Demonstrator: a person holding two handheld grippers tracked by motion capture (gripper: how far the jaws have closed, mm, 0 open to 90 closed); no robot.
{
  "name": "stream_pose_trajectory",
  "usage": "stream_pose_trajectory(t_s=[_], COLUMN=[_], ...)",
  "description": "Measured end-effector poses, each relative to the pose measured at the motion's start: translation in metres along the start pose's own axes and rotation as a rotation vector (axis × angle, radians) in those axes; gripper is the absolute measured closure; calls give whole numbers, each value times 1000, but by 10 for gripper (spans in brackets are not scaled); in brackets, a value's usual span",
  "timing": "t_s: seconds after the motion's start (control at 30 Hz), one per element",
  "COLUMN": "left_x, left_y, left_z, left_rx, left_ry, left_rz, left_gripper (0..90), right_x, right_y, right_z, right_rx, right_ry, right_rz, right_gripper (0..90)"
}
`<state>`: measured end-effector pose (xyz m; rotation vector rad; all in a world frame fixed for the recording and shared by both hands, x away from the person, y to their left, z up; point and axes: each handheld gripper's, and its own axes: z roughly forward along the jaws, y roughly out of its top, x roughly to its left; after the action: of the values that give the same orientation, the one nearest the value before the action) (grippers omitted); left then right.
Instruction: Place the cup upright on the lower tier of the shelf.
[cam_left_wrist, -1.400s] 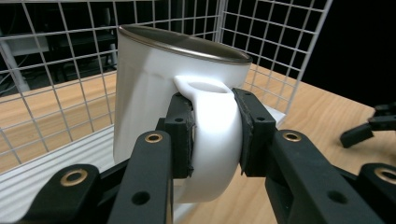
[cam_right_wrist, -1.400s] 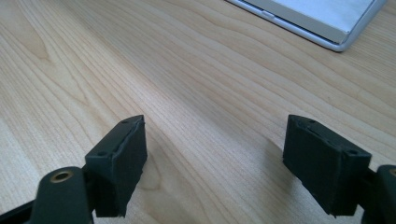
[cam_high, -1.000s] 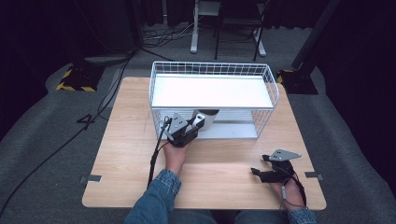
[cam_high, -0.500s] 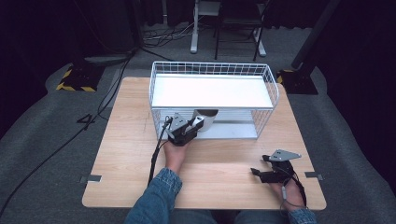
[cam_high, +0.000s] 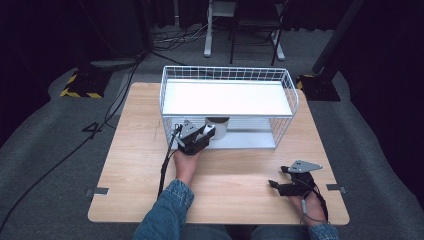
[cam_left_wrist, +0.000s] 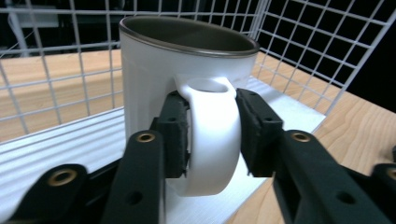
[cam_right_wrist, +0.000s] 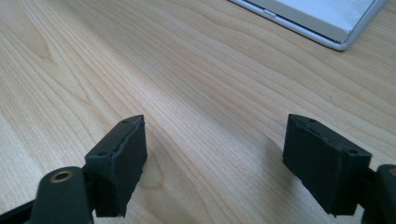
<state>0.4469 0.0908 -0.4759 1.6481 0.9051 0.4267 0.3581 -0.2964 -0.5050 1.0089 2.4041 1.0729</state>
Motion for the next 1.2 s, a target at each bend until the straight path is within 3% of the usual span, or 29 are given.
stream_pose_trajectory(t_s=[0.03, 0.13, 0.5, 0.67, 0.93, 1.2], left_x=[1, 2, -1, -4, -16, -27], left_y=[0, 1, 5, 12, 20, 22], left_z=[0, -1, -9, -27, -60, -97], left_rx=[4, 6, 24, 28, -4, 13], left_ry=[10, 36, 71, 65, 22, 6], left_rz=[-3, -9, 18, 67, 72, 106], left_gripper=[607, 453, 267, 261, 260, 268], right_x=[0, 0, 0, 0, 0, 0], right_y=[0, 0, 0, 0, 0, 0], right_z=[0, 0, 0, 0, 0, 0], right_rx=[0, 0, -1, 0, -1, 0], right_ry=[0, 0, 0, 0, -1, -1], right_rz=[0, -1, -1, 0, -1, -1], right_gripper=[218, 218, 218, 218, 218, 217])
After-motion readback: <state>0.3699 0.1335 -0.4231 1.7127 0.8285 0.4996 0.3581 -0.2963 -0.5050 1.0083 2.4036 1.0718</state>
